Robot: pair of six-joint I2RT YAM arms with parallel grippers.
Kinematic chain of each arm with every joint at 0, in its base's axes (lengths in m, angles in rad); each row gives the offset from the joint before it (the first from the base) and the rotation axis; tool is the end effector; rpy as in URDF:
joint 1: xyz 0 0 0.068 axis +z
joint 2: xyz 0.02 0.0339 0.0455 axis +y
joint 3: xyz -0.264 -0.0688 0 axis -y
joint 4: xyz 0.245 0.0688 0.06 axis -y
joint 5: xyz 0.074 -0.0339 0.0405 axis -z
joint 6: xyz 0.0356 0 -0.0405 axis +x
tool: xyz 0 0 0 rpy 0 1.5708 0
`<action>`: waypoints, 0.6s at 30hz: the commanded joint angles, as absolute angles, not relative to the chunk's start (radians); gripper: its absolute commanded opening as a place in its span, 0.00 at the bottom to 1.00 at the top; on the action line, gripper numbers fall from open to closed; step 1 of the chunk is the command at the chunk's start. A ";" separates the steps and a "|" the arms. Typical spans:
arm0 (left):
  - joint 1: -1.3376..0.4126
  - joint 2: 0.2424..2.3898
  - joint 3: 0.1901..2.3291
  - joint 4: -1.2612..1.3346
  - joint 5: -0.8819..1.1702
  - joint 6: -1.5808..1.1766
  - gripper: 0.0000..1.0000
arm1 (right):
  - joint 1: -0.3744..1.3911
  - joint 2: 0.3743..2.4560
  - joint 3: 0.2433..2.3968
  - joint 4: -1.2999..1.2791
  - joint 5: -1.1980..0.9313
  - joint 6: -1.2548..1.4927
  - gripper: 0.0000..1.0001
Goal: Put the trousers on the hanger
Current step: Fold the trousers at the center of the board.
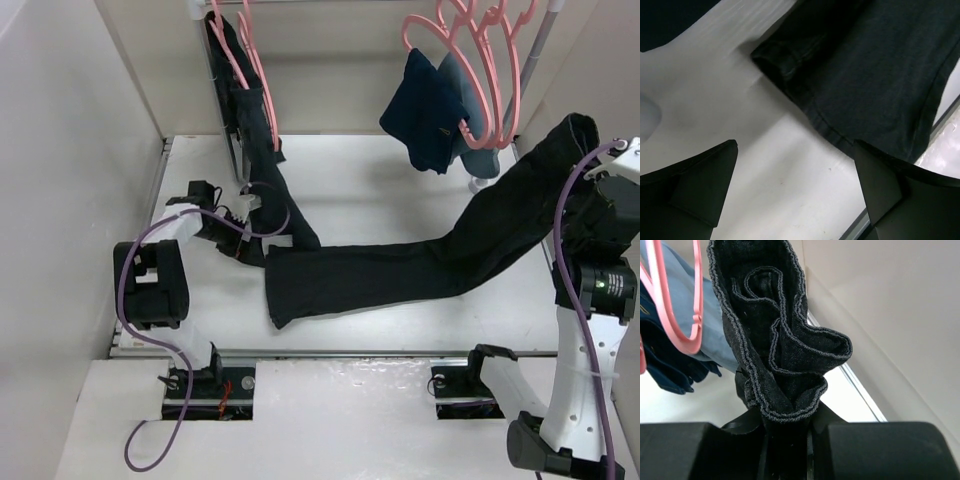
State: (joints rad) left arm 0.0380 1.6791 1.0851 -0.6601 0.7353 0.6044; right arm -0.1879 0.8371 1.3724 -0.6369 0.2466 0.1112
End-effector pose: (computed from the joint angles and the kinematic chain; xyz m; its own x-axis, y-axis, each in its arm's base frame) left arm 0.3171 -0.0118 0.1931 -0.6787 0.3959 -0.6185 0.6882 0.6369 -0.3475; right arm 0.1274 -0.0331 0.4751 -0.0525 0.1195 -0.9914 0.4282 0.8996 0.0858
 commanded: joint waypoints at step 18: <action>-0.199 1.793 1.052 -0.359 0.448 0.433 0.33 | -0.178 0.799 1.416 -0.632 0.348 0.167 0.00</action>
